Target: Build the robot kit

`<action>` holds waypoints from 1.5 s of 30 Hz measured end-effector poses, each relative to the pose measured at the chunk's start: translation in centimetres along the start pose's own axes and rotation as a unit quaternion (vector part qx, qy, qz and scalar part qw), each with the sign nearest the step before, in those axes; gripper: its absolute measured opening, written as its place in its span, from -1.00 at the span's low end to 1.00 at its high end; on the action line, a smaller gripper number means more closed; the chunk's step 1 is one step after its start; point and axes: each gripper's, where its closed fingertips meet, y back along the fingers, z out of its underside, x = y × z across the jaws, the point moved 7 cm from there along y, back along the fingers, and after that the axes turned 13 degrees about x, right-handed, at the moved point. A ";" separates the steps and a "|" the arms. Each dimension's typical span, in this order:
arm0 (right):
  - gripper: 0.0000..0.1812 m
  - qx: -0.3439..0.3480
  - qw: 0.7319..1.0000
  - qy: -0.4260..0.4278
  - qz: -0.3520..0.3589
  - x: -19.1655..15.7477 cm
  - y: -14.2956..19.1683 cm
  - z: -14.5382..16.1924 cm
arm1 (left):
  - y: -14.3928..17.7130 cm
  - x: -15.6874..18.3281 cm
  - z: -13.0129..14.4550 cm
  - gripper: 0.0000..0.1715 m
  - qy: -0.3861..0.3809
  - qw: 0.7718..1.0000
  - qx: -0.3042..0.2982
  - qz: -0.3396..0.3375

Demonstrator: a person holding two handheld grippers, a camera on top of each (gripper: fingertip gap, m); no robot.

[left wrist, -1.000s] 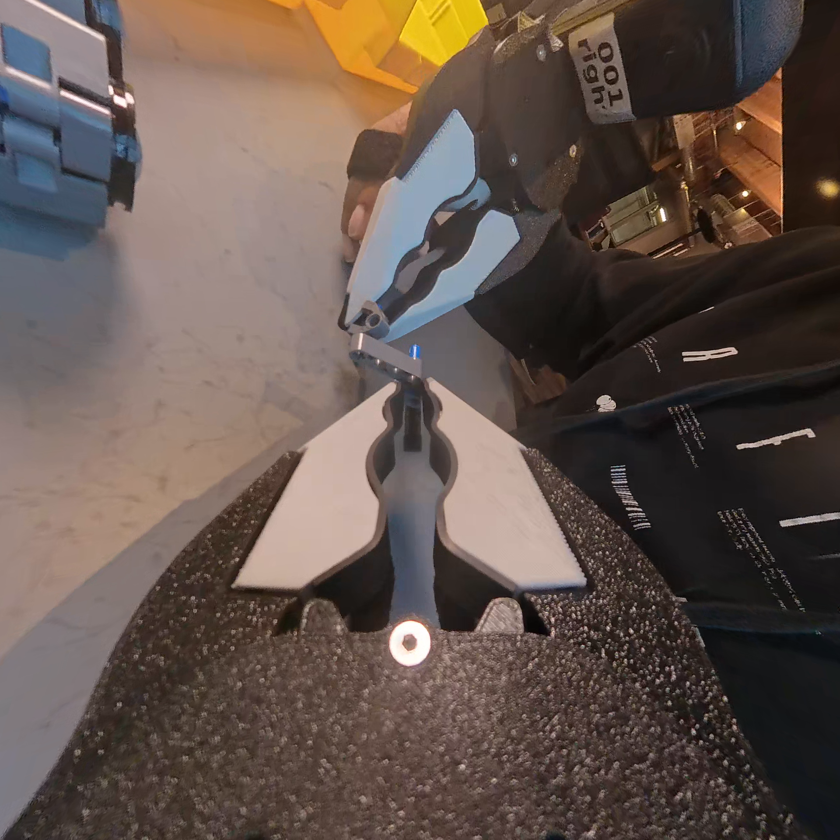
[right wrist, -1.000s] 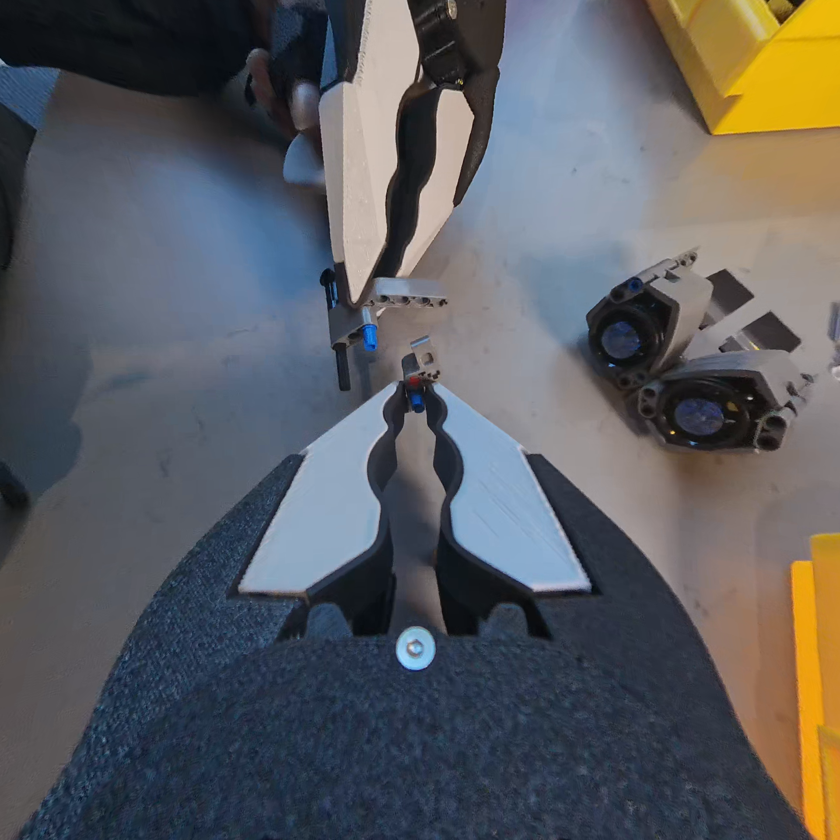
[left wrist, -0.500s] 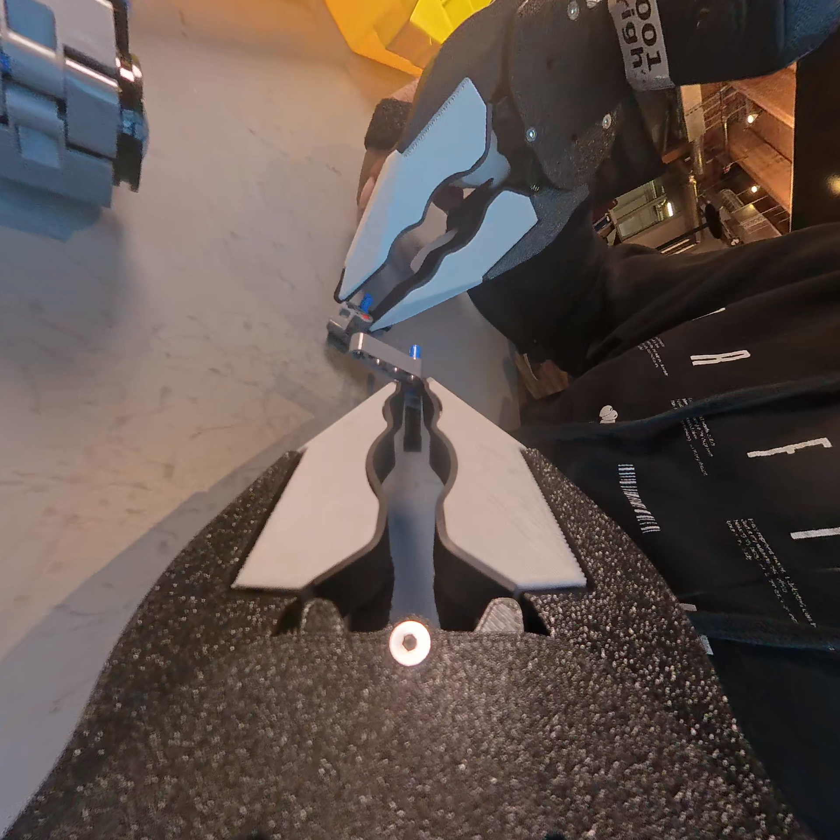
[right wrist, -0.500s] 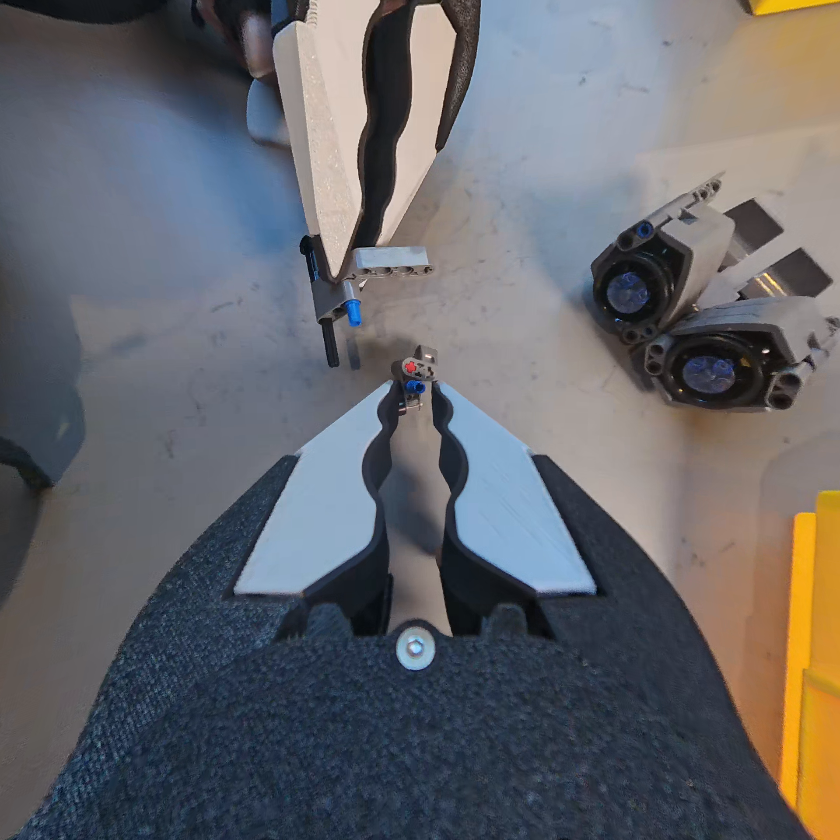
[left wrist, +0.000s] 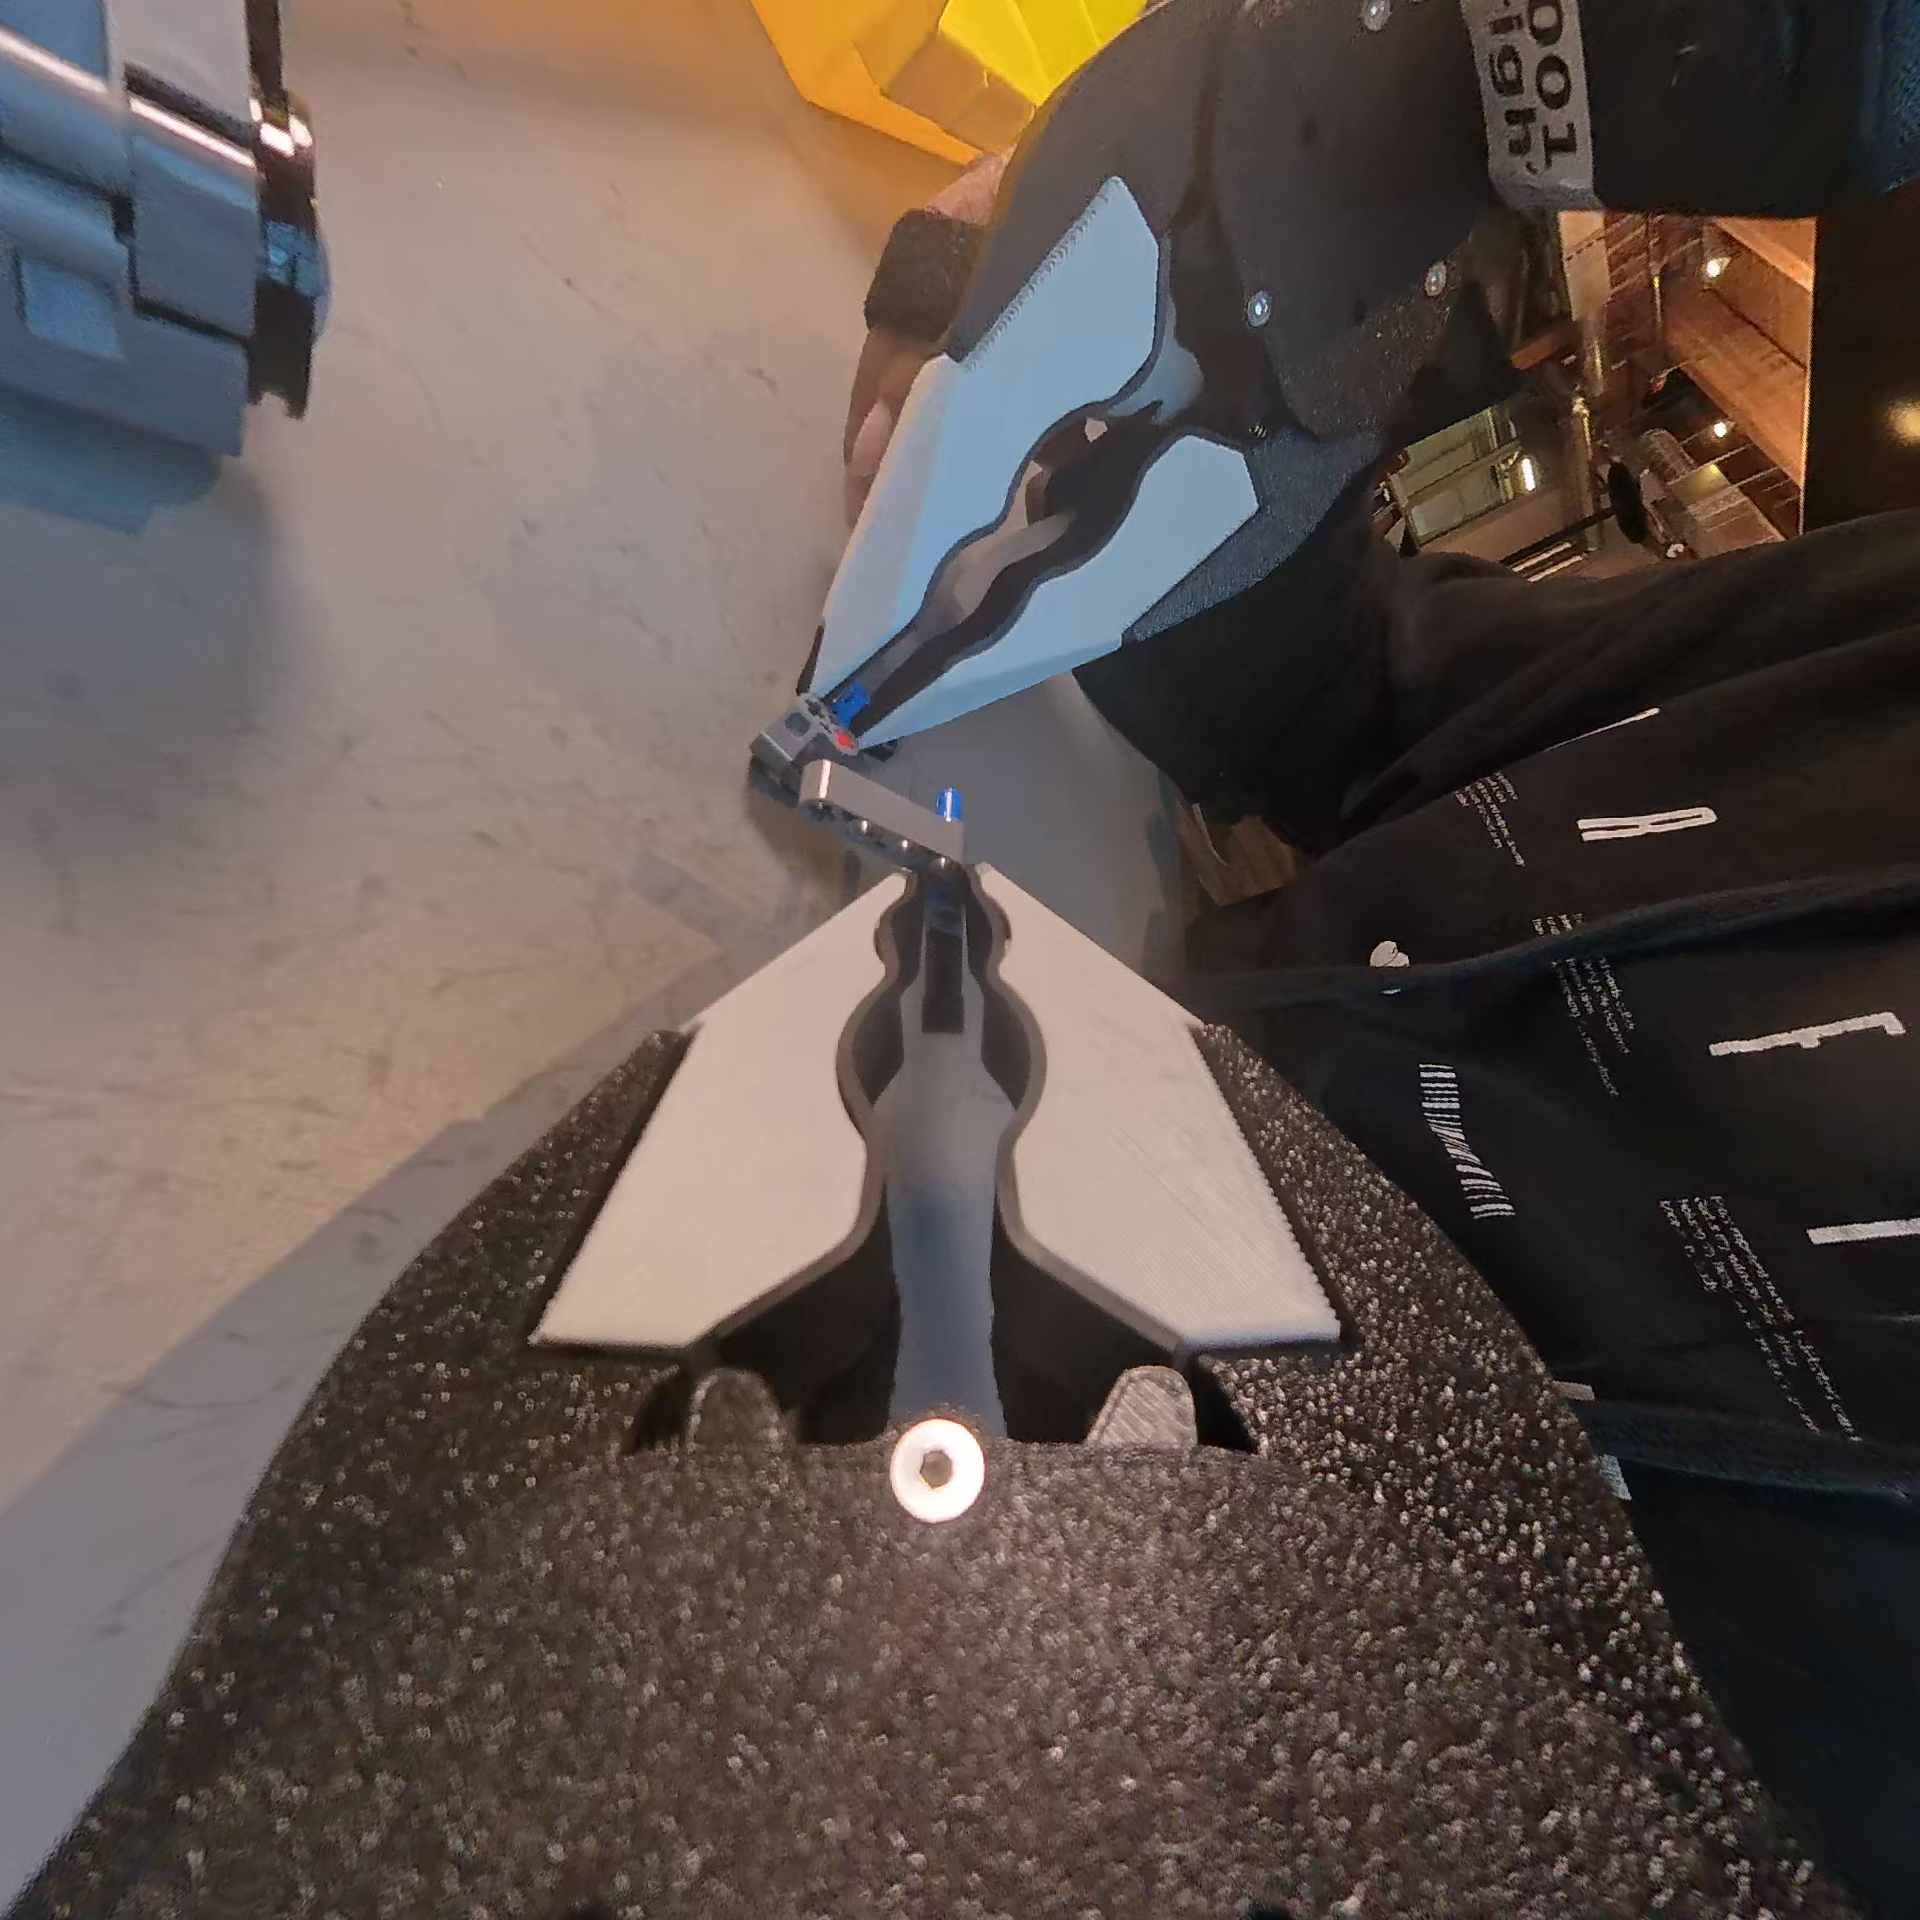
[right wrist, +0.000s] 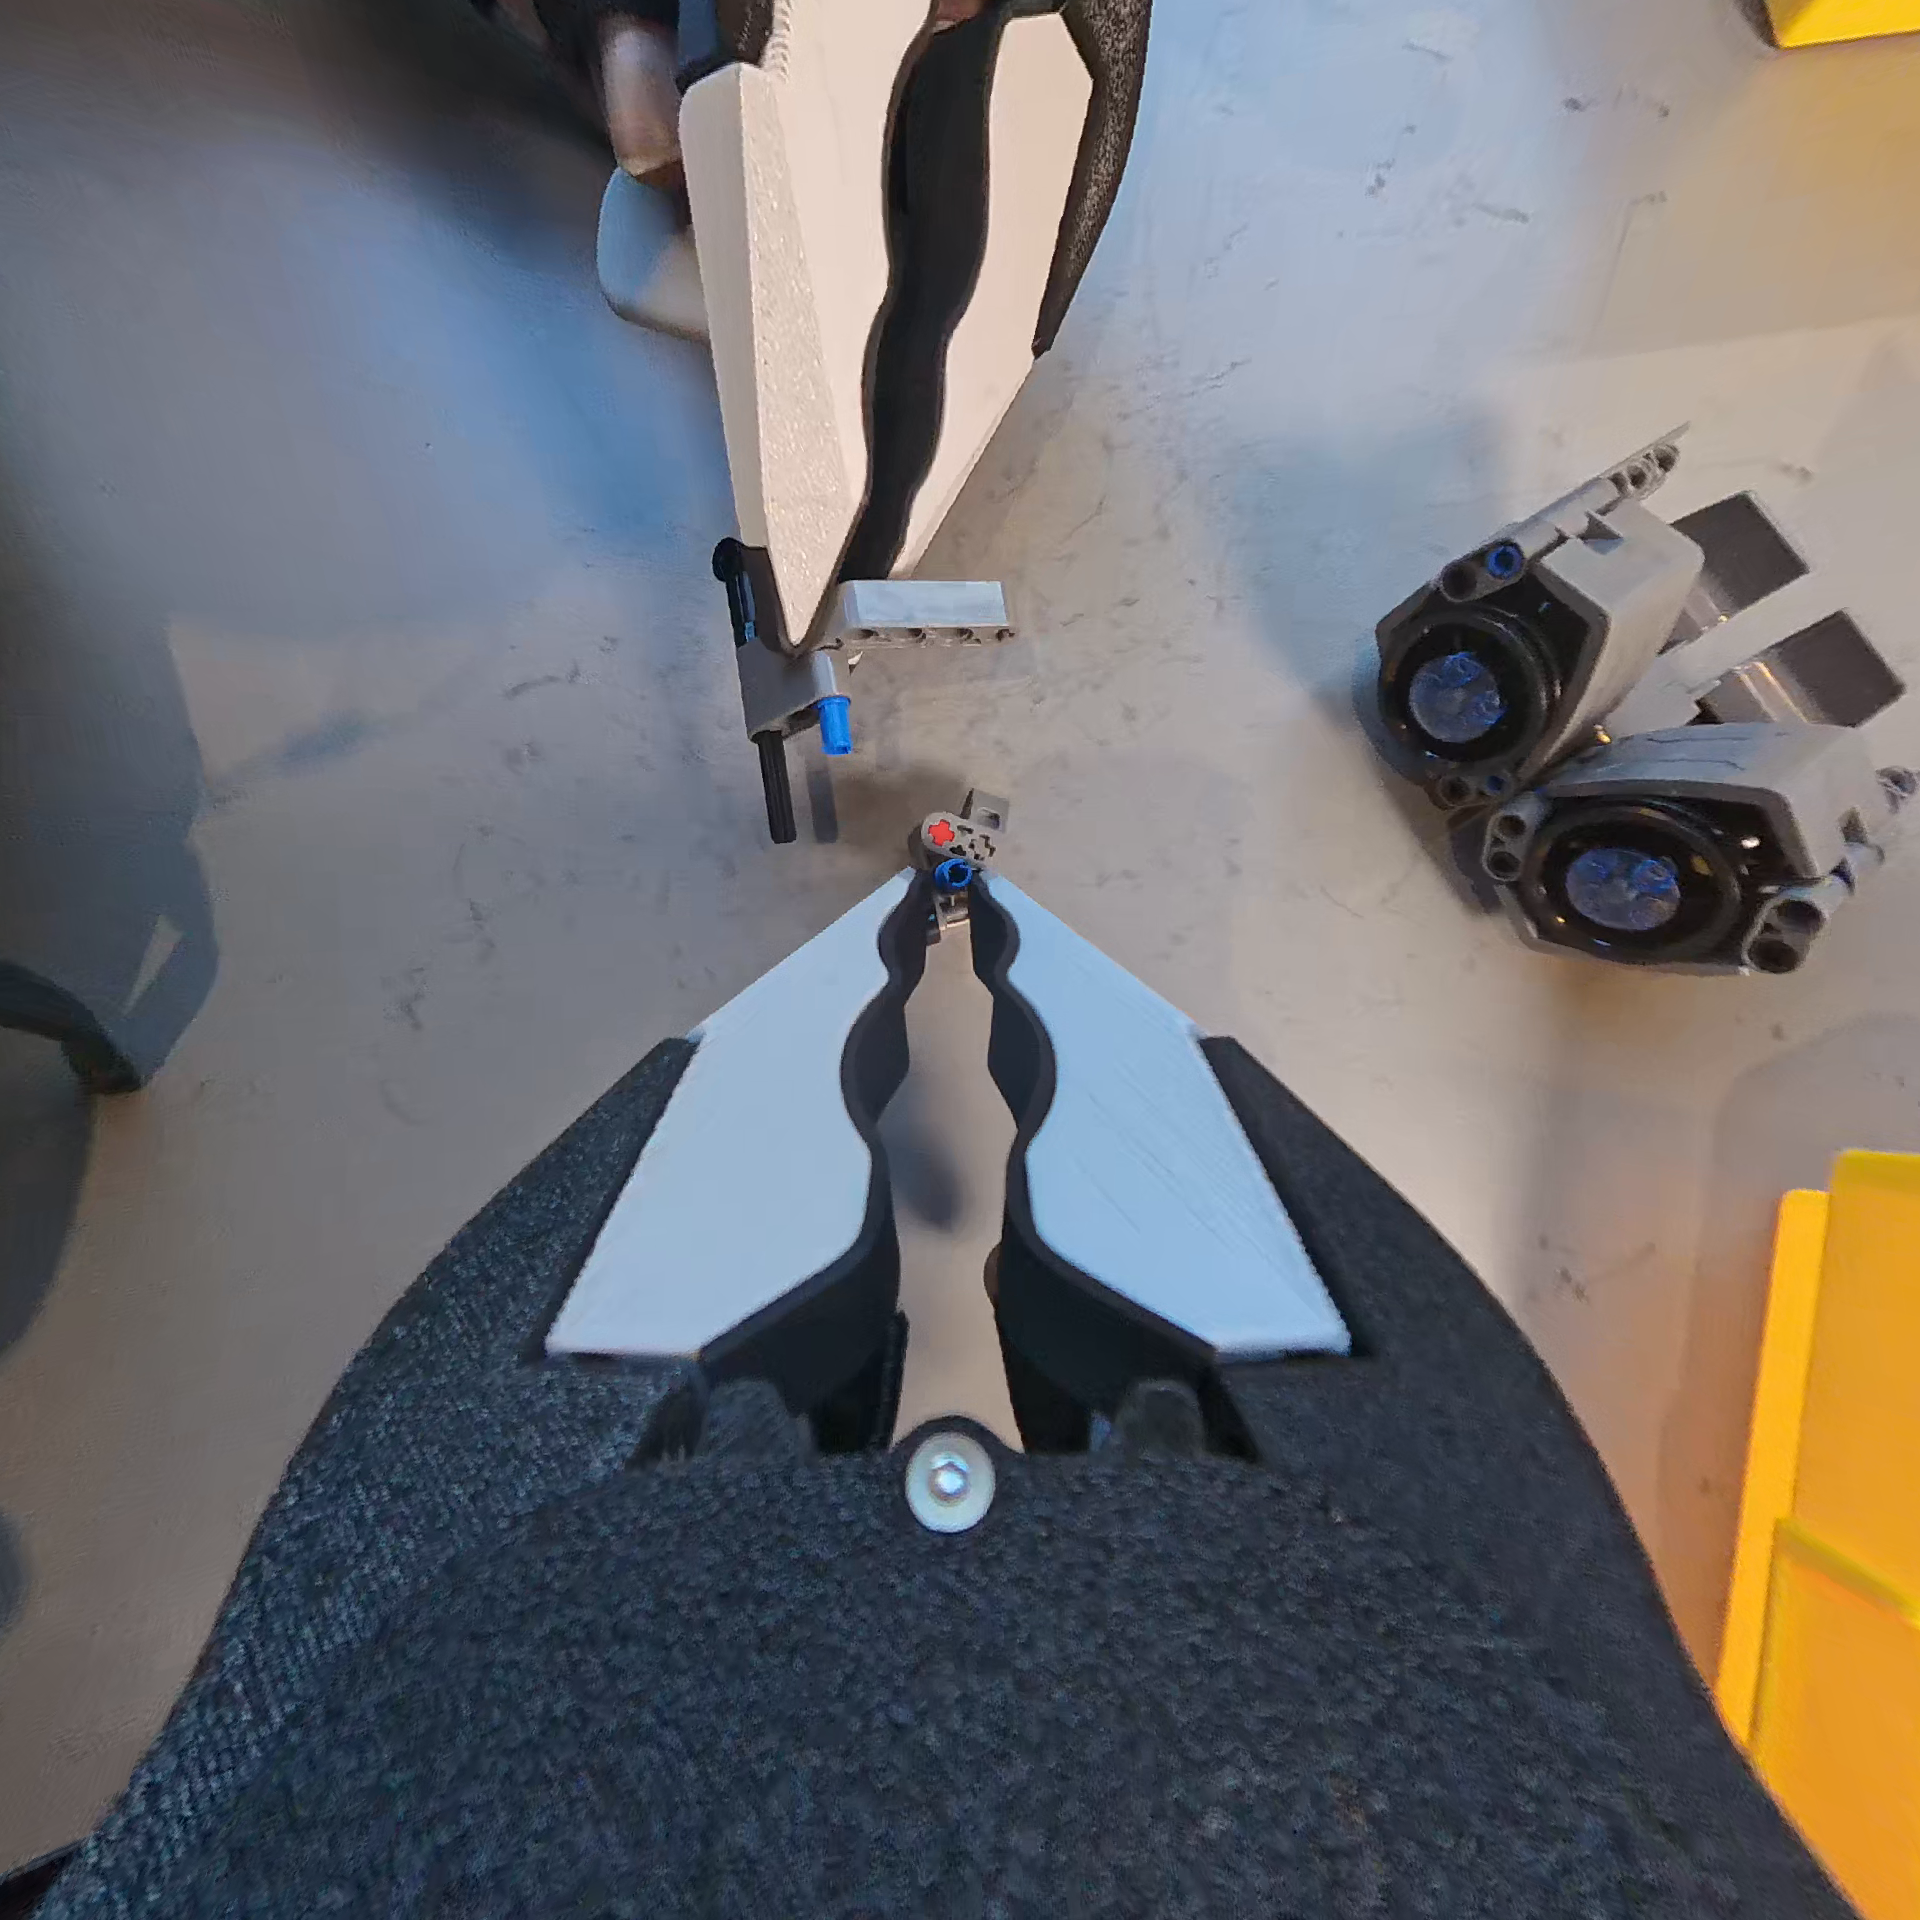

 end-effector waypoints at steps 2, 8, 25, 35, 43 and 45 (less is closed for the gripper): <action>-0.94 -0.006 1.000 0.010 0.003 -0.1 -0.1 -0.1 | 0.0 0.0 0.0 -0.92 0.000 1.000 -0.001 0.000; -0.94 -0.029 0.999 0.037 0.011 -0.5 -0.3 -0.5 | 0.0 0.0 0.0 -0.92 0.000 1.000 -0.002 0.000; -0.94 -0.044 0.998 0.047 0.000 -0.8 -0.5 -0.8 | -0.1 -0.1 0.2 -0.92 0.002 1.000 -0.008 -0.004; -0.93 -0.016 0.998 0.055 -0.002 -1.1 0.7 -1.4 | -0.1 -0.1 0.2 -0.92 0.002 1.000 -0.010 -0.003; -0.97 -0.021 0.998 0.056 -0.011 -1.3 0.0 -1.5 | -0.1 0.0 0.3 -0.92 0.000 1.000 -0.013 -0.004; -0.97 -0.026 0.999 0.046 -0.014 -1.3 0.0 -1.5 | -0.1 0.0 0.3 -0.92 0.000 1.000 -0.013 -0.004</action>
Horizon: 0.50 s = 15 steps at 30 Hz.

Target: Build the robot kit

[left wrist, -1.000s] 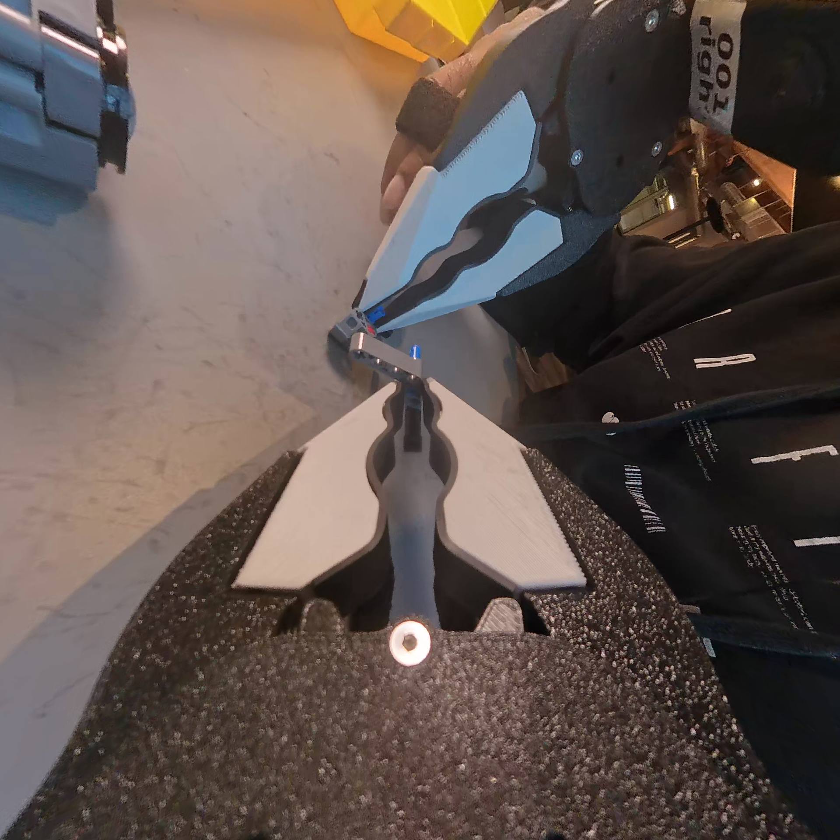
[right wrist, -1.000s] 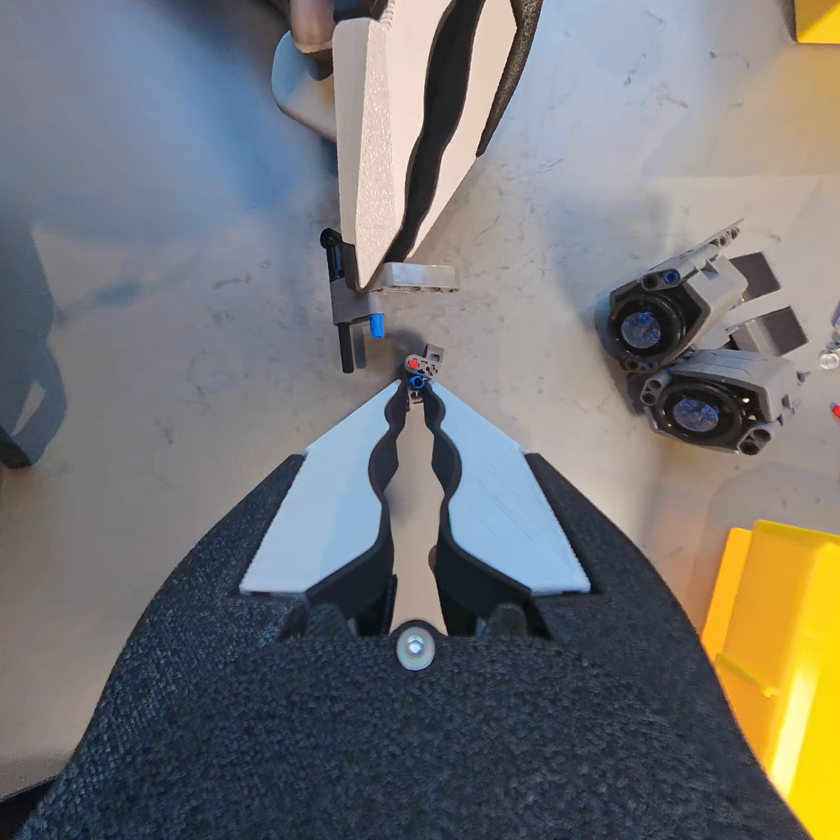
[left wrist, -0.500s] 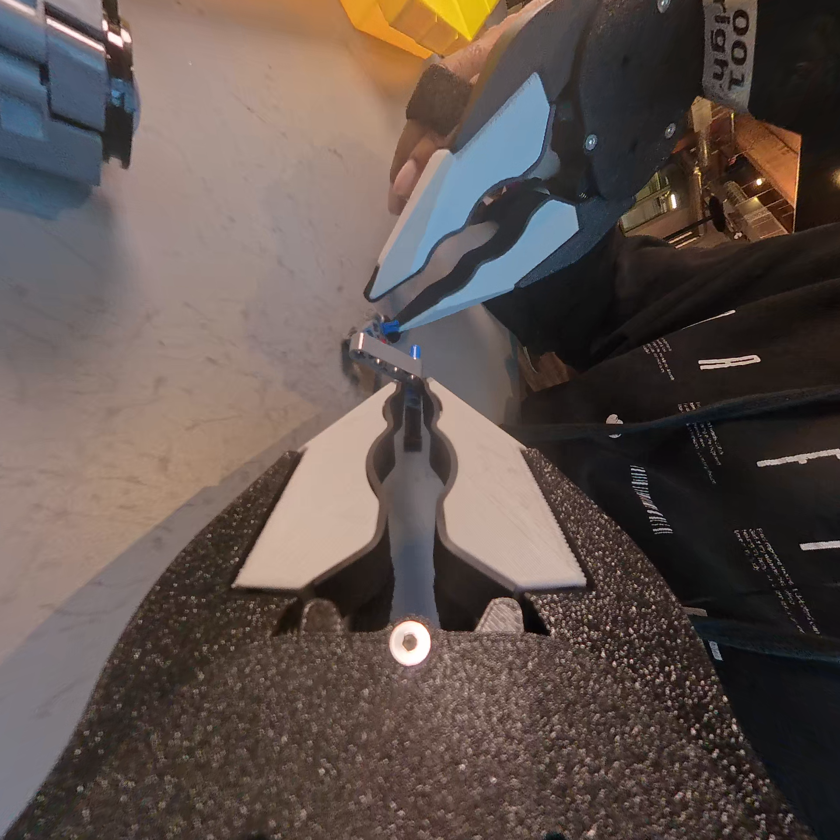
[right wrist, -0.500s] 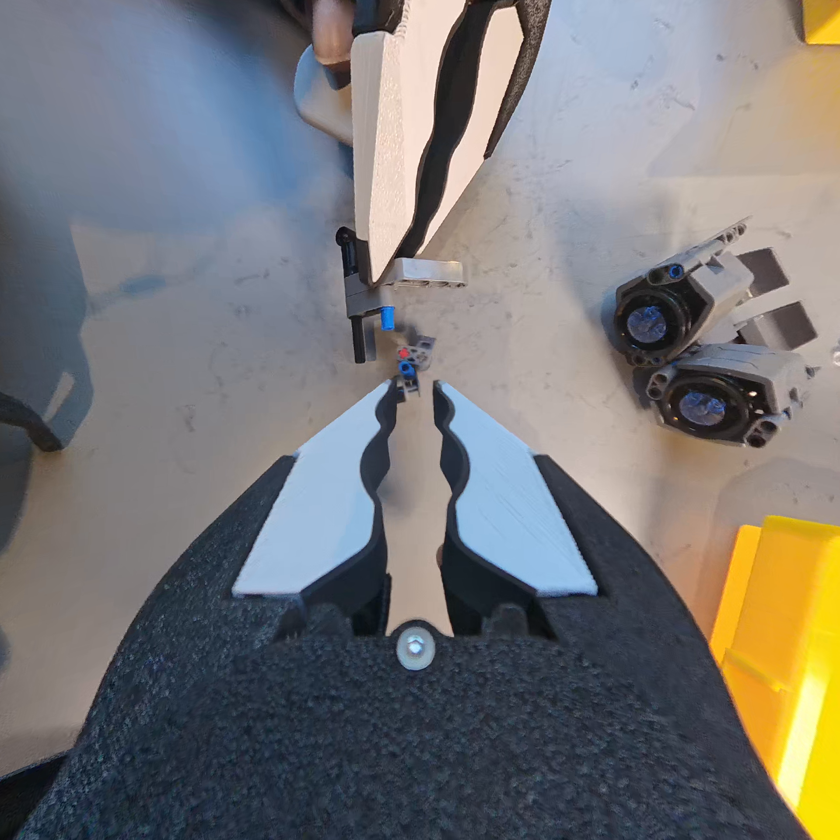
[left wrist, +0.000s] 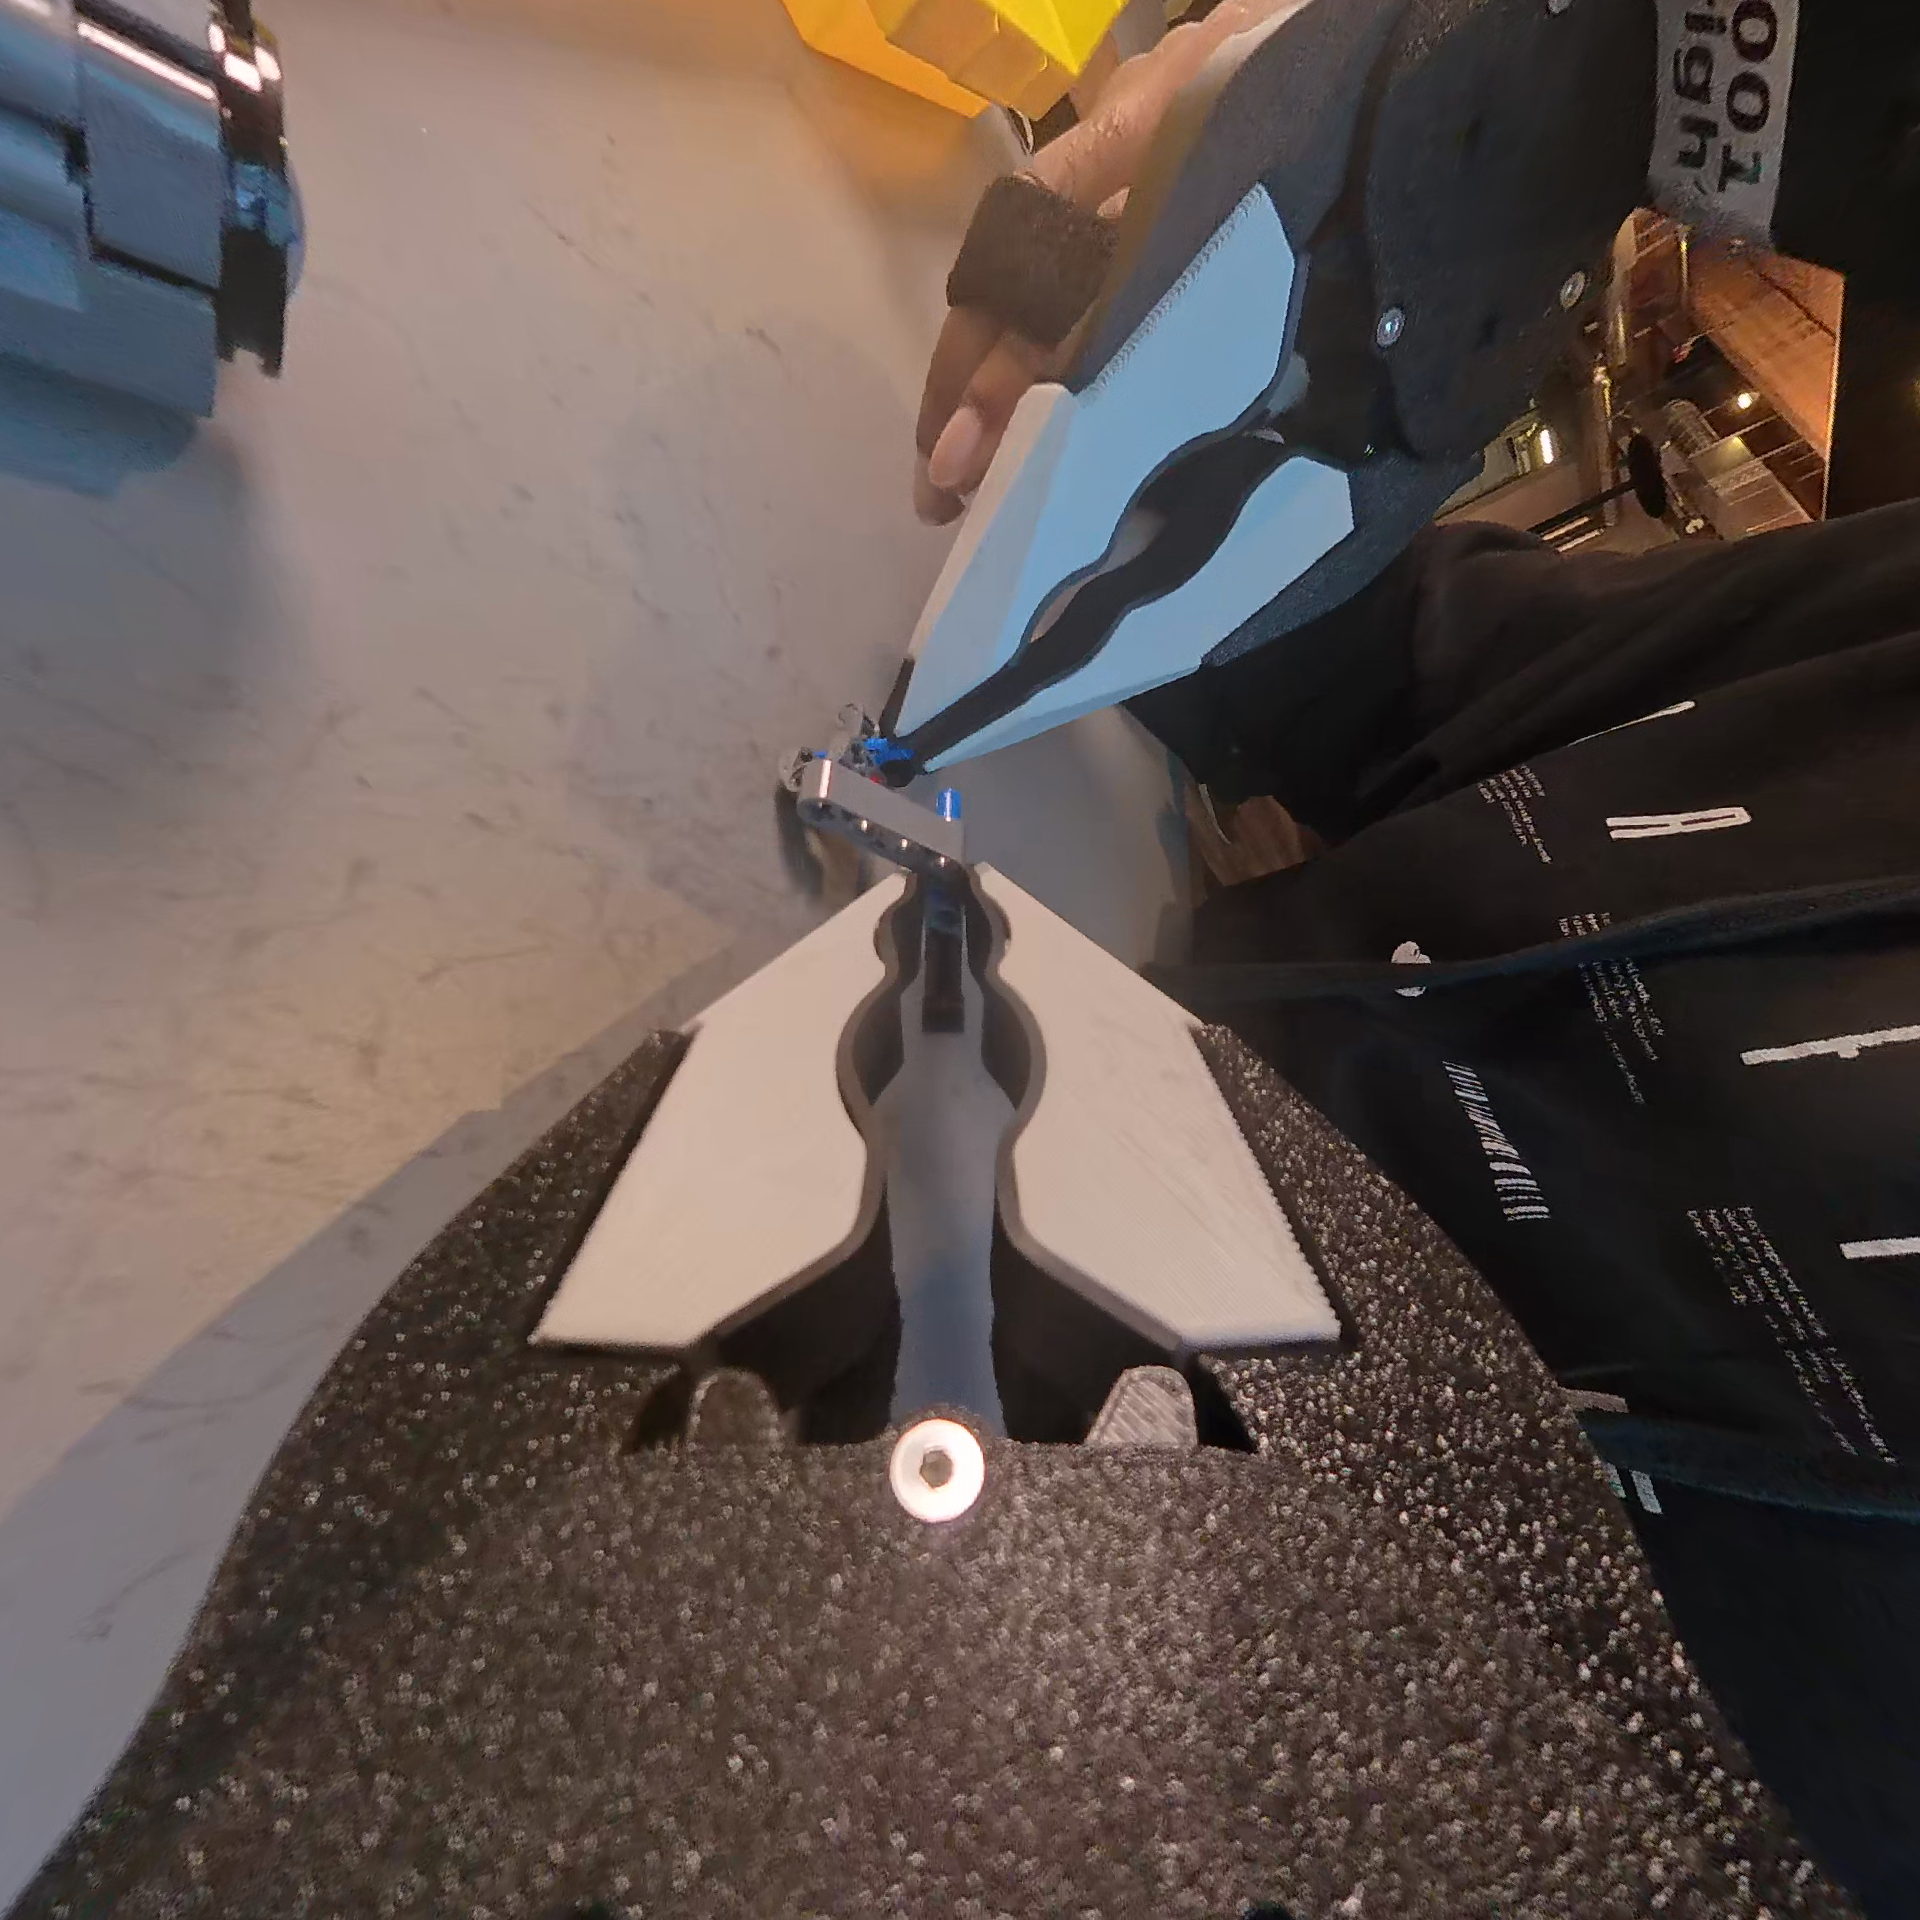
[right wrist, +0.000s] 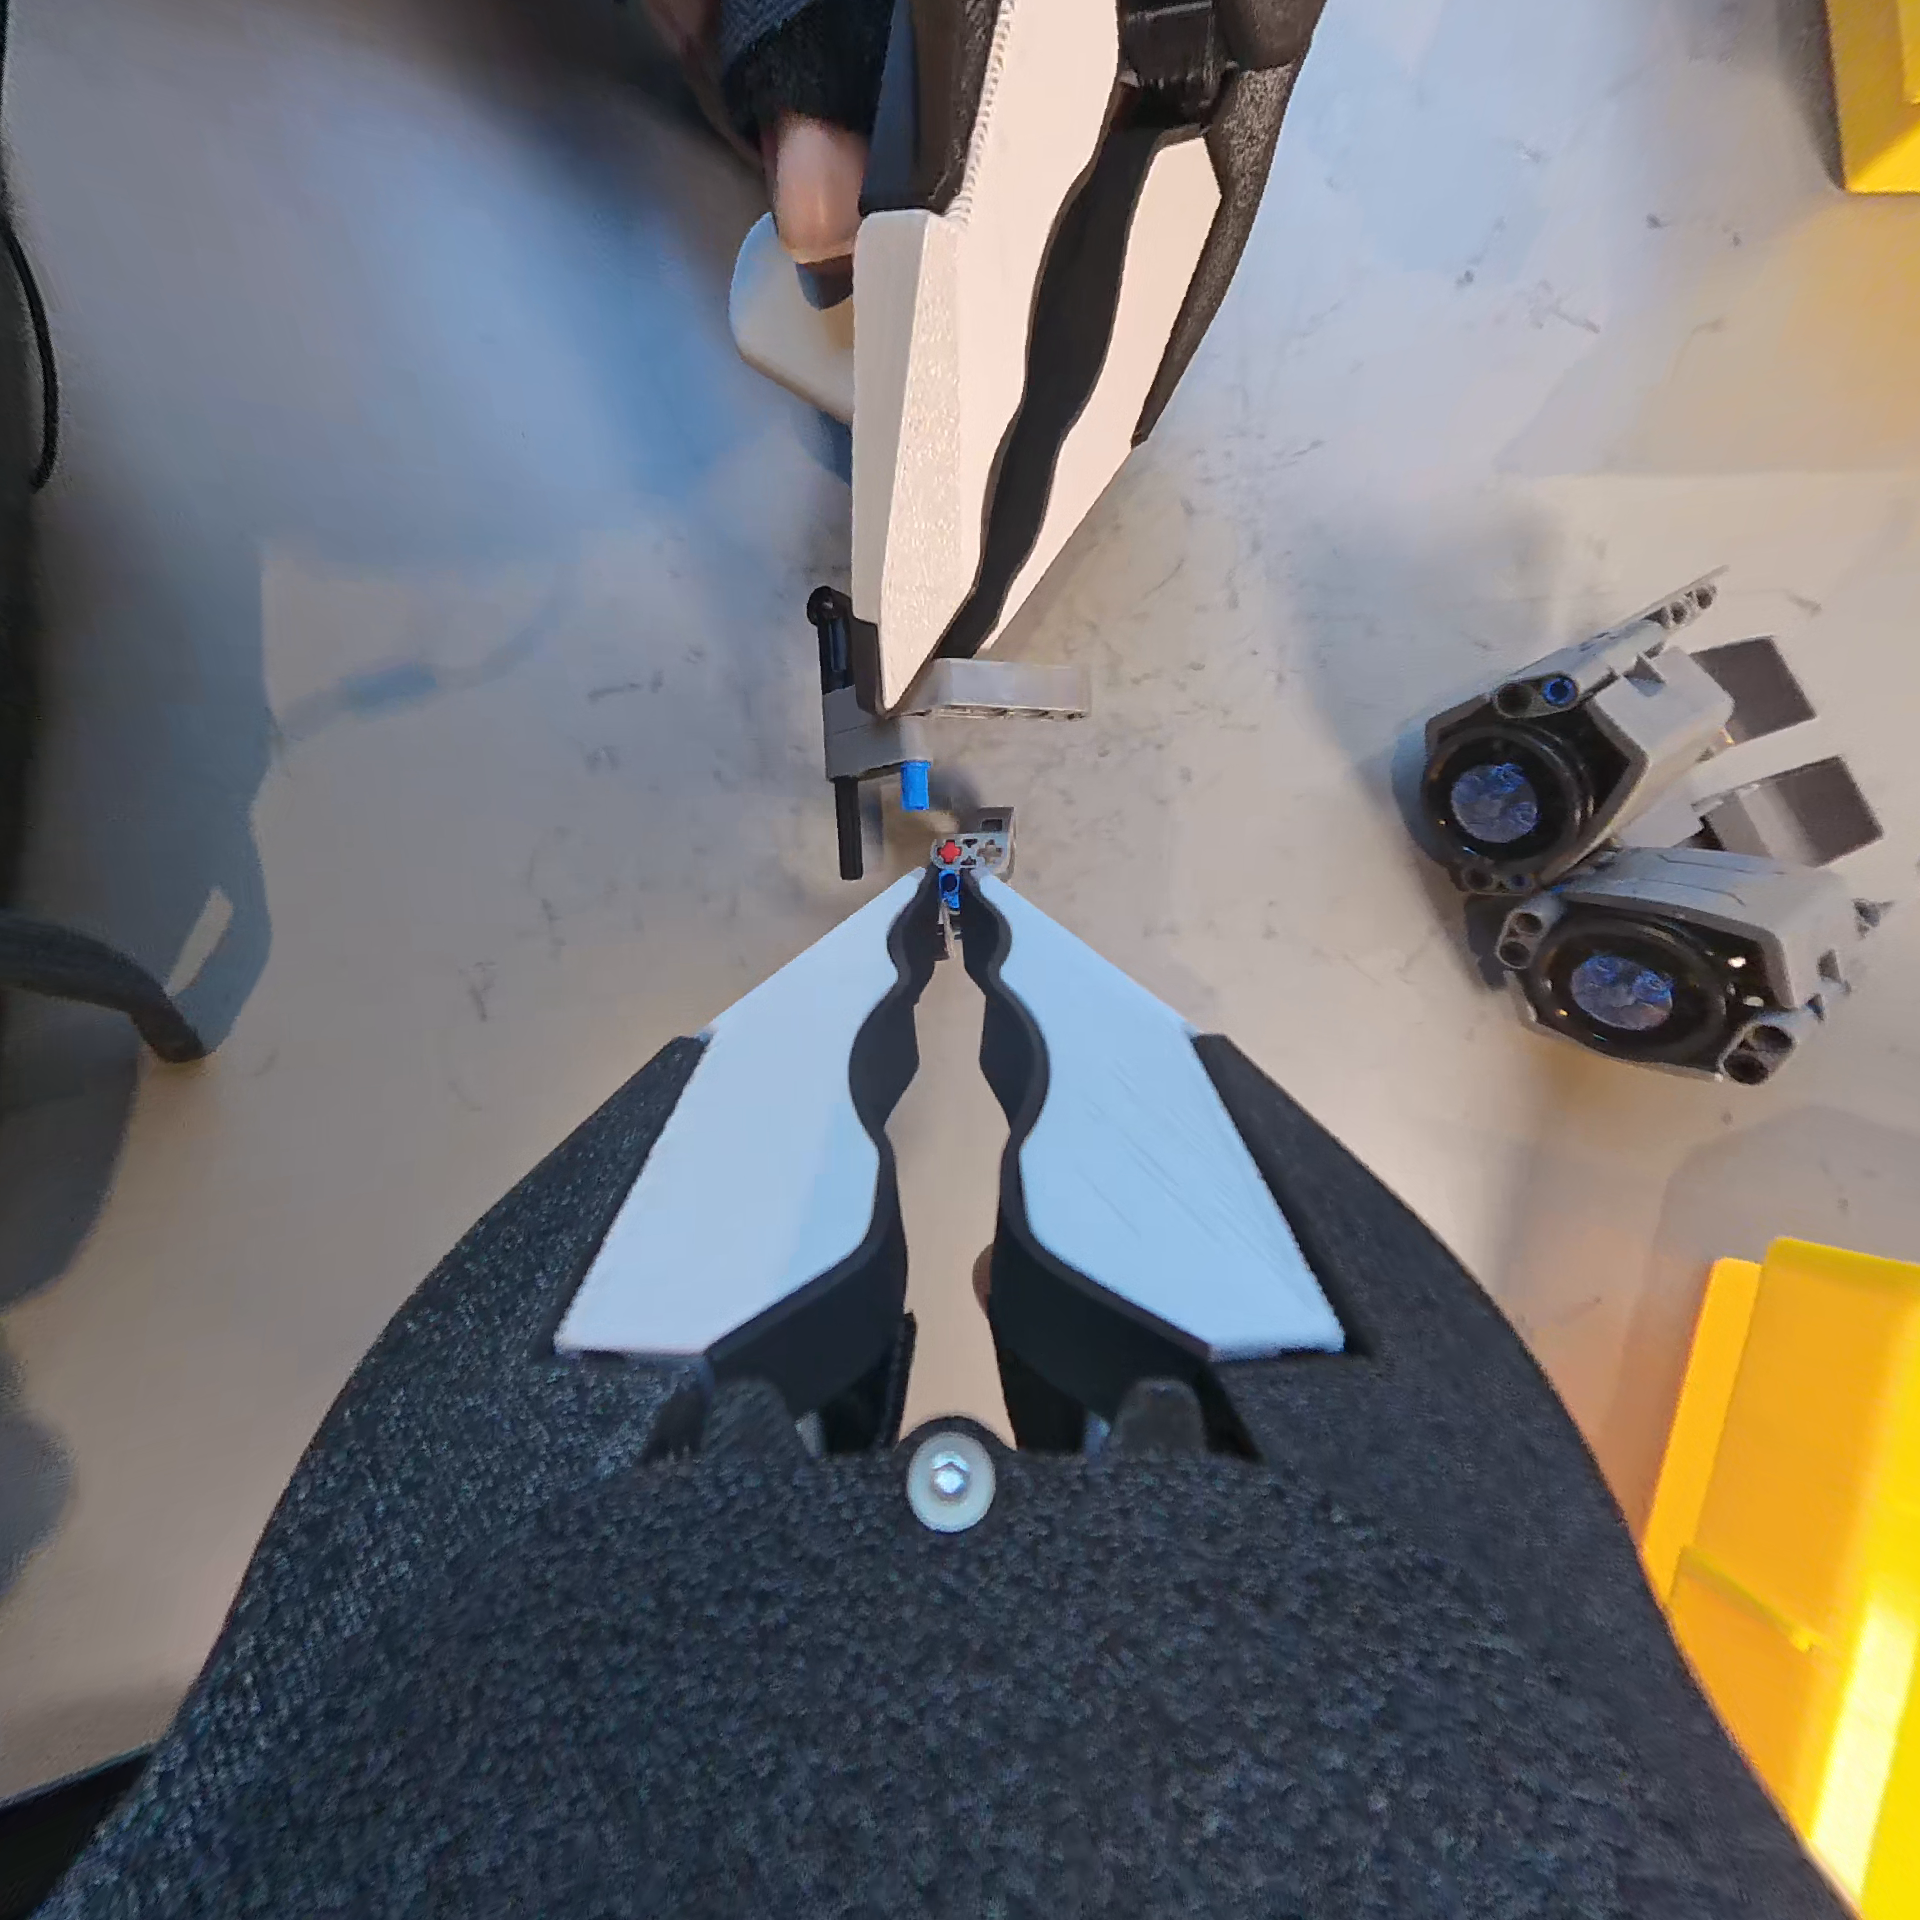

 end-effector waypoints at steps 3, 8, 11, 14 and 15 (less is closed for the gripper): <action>-0.98 -0.015 1.000 -0.005 -0.003 0.0 0.0 -0.1 | 0.0 0.0 0.0 -0.92 0.001 1.000 0.000 0.001; -0.98 -0.042 0.999 -0.016 -0.018 0.2 -0.1 -0.4 | 0.1 0.0 0.0 -0.92 -0.002 1.000 0.000 -0.002; -0.98 -0.046 0.998 -0.022 -0.021 0.1 -0.1 -0.4 | 0.2 0.1 0.0 -0.92 -0.007 1.000 -0.001 -0.006; -0.98 -0.046 0.998 -0.024 -0.020 -0.1 -0.2 -0.3 | 0.2 0.1 0.0 -0.92 -0.019 1.000 -0.008 -0.017; -0.98 -0.039 0.999 -0.024 -0.018 -0.1 -0.1 -0.2 | 0.1 0.1 0.1 -0.92 -0.026 0.999 -0.013 -0.023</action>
